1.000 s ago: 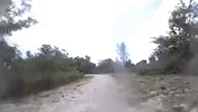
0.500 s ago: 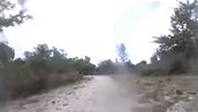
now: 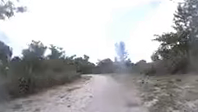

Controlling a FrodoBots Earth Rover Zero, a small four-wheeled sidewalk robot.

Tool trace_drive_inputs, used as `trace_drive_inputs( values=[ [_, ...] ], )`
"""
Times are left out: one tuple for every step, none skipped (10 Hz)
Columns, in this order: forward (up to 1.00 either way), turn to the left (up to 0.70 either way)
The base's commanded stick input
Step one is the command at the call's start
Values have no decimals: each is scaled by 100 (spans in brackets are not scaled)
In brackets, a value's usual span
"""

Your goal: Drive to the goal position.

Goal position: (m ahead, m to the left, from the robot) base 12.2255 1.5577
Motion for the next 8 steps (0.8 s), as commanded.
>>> trace_drive_inputs(
  values=[
    [85, 0],
    [85, 0],
    [85, 0],
    [85, 0],
    [85, 0],
    [85, 0],
    [85, 0],
    [85, 0]
  ],
)
